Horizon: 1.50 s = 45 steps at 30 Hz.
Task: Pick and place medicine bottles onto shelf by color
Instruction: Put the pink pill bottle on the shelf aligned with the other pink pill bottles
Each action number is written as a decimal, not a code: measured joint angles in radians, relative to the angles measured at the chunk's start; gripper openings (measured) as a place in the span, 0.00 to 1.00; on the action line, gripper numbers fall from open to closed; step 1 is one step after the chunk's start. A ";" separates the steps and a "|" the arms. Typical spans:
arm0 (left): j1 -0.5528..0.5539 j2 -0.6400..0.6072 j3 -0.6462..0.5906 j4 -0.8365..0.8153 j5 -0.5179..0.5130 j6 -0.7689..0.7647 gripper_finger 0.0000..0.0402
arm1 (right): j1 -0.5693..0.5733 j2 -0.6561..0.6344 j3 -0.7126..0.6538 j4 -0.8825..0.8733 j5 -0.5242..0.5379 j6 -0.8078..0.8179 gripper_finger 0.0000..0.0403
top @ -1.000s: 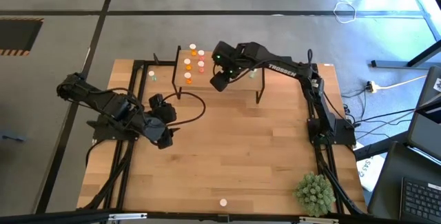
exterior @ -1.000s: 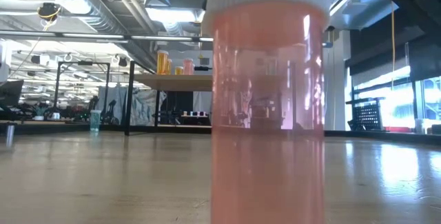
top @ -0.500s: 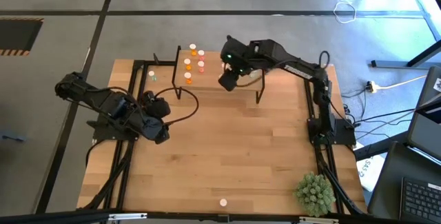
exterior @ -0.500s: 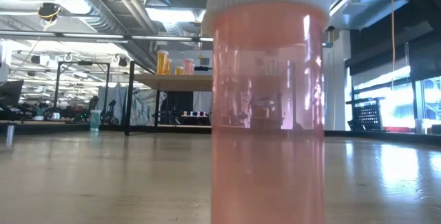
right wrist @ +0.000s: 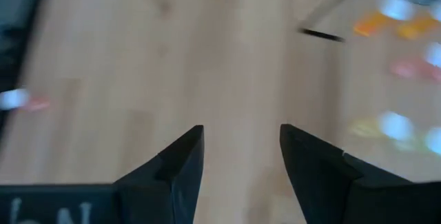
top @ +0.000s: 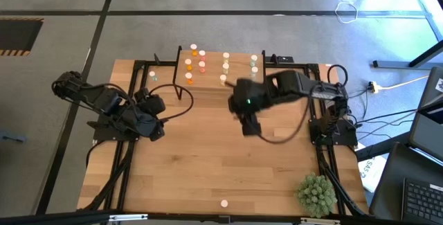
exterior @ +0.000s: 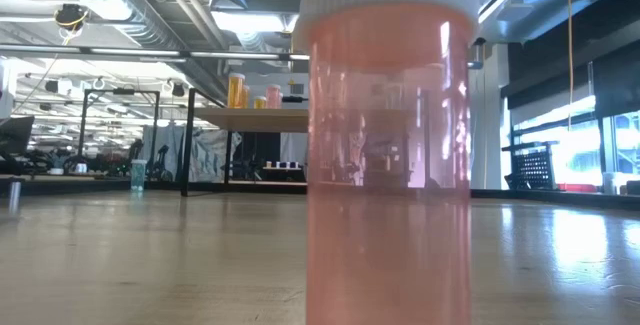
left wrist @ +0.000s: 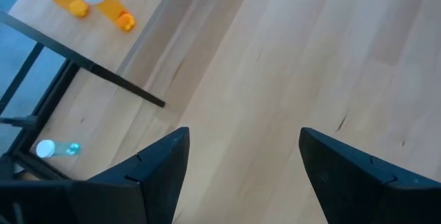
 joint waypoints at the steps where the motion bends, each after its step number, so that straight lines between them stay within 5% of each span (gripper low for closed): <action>1: 0.000 -0.002 0.000 -0.003 0.000 0.000 0.67 | 0.021 0.000 0.000 0.001 -0.021 0.000 0.48; 19: -0.016 -0.036 0.000 -0.021 0.019 0.035 0.67 | 0.246 0.123 0.000 0.040 -0.207 0.187 0.48; 45: -0.292 -0.034 0.000 0.081 0.072 0.084 0.67 | 0.419 0.438 -0.002 0.295 -0.260 0.199 0.48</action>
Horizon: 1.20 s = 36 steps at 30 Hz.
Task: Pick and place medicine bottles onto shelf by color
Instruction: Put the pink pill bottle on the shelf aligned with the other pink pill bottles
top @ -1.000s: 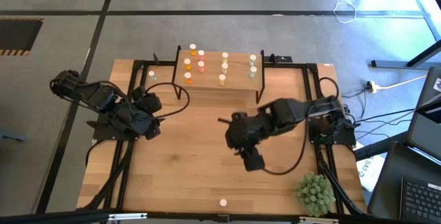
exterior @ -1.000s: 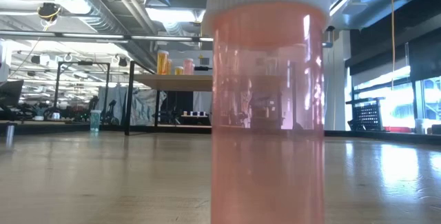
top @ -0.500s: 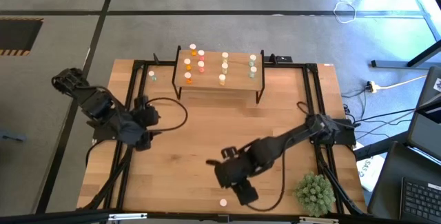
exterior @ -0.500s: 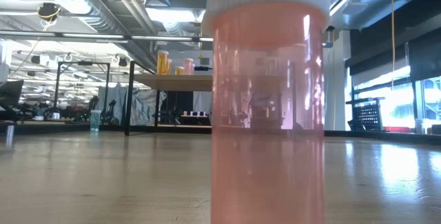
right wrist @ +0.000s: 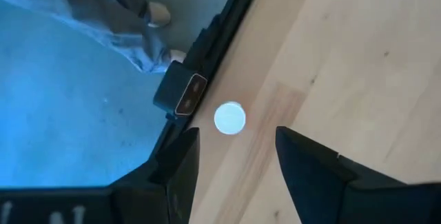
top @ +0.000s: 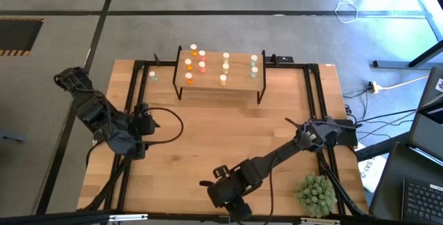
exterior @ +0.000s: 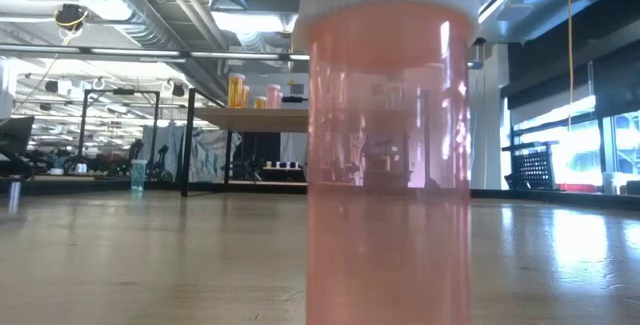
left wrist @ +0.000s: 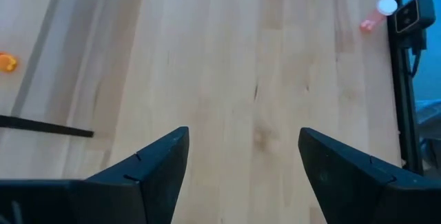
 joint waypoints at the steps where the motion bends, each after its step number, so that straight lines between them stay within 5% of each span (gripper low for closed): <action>1: -0.005 0.000 0.000 0.000 -0.001 0.000 0.67 | 0.005 0.009 0.000 -0.001 0.005 -0.017 0.48; 36: -0.027 0.000 0.000 0.028 -0.004 -0.005 0.67 | 0.020 0.126 -0.069 0.075 0.028 -0.208 0.48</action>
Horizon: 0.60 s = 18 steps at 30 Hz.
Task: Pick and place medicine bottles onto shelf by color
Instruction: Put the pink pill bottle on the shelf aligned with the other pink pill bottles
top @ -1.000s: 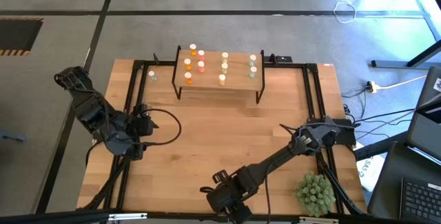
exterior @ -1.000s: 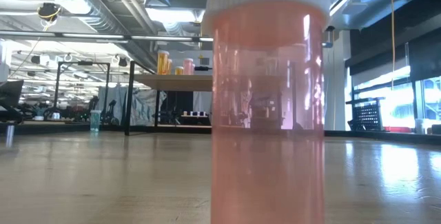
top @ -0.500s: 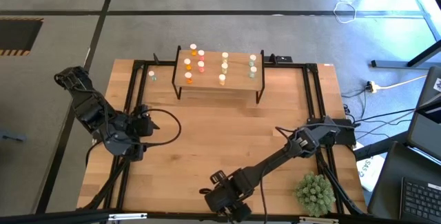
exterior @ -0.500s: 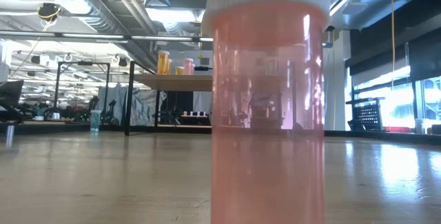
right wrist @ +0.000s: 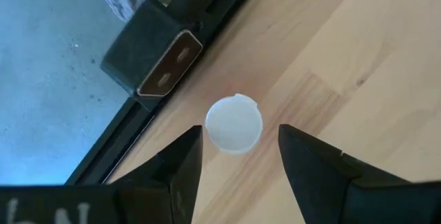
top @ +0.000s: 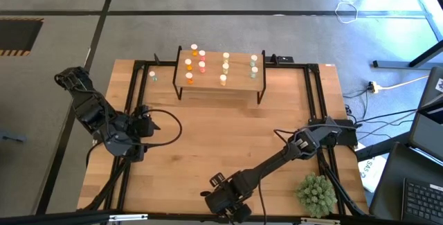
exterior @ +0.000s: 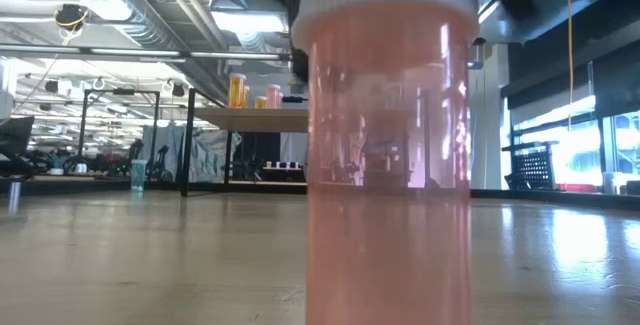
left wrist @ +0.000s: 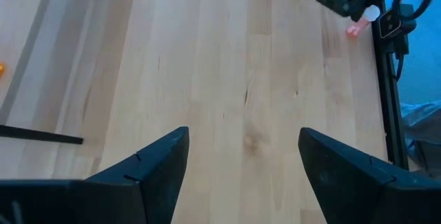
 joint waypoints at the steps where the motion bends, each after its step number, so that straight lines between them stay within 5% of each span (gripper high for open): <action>1: 0.000 0.000 0.000 0.000 0.000 0.000 0.67 | 0.000 0.000 -0.013 0.007 -0.002 0.000 0.48; 18: 0.000 0.000 0.000 0.000 0.000 0.001 0.67 | 0.000 0.001 -0.046 0.092 -0.003 0.019 0.41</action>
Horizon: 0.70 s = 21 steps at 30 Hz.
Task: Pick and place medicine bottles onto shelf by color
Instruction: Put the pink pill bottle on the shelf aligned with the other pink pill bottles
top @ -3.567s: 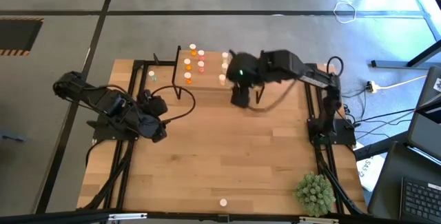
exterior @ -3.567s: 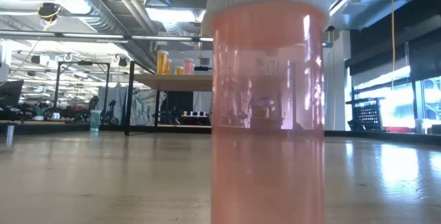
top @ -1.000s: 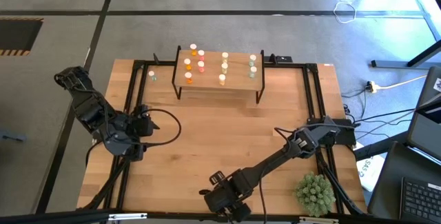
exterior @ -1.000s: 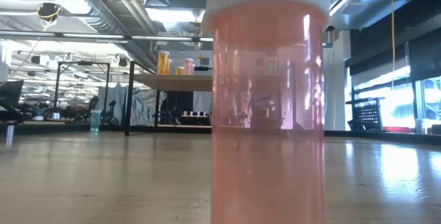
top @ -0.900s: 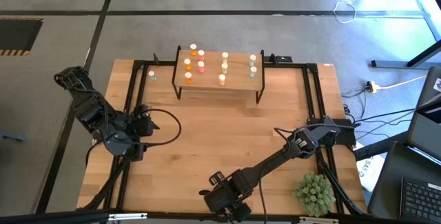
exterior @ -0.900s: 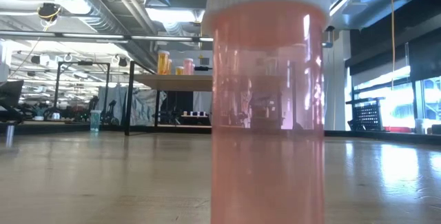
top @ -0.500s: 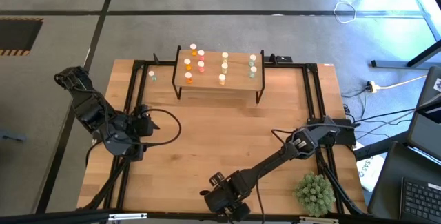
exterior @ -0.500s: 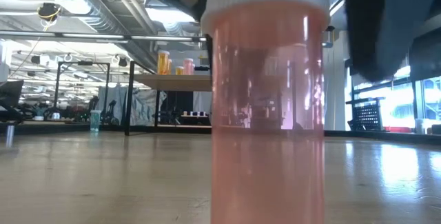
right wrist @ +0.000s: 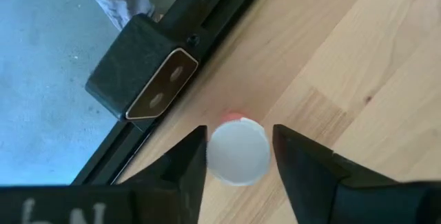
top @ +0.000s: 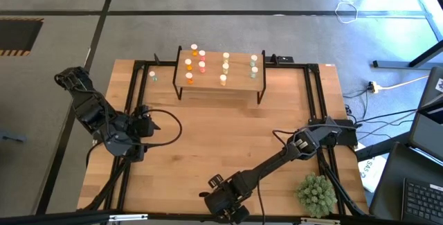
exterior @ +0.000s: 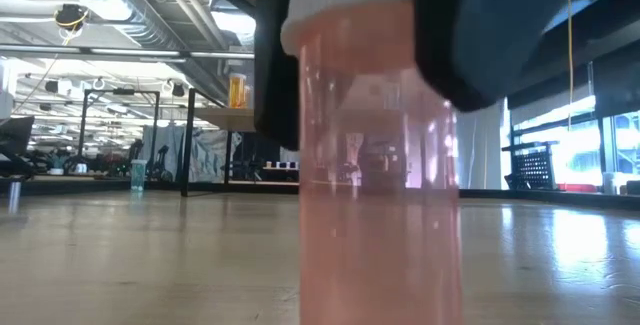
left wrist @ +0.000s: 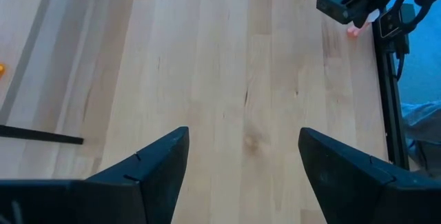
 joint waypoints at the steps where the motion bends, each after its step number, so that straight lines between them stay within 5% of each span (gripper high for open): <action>1: 0.000 0.000 0.000 0.000 0.000 0.000 0.67 | 0.000 0.000 0.000 0.000 0.000 0.012 0.39; 7: 0.000 0.000 0.000 0.000 0.000 0.000 0.67 | 0.000 0.000 0.000 0.002 0.000 0.055 0.28; 21: 0.000 0.000 0.000 -0.001 0.000 0.009 0.67 | -0.044 -0.008 0.064 -0.093 0.035 0.198 0.28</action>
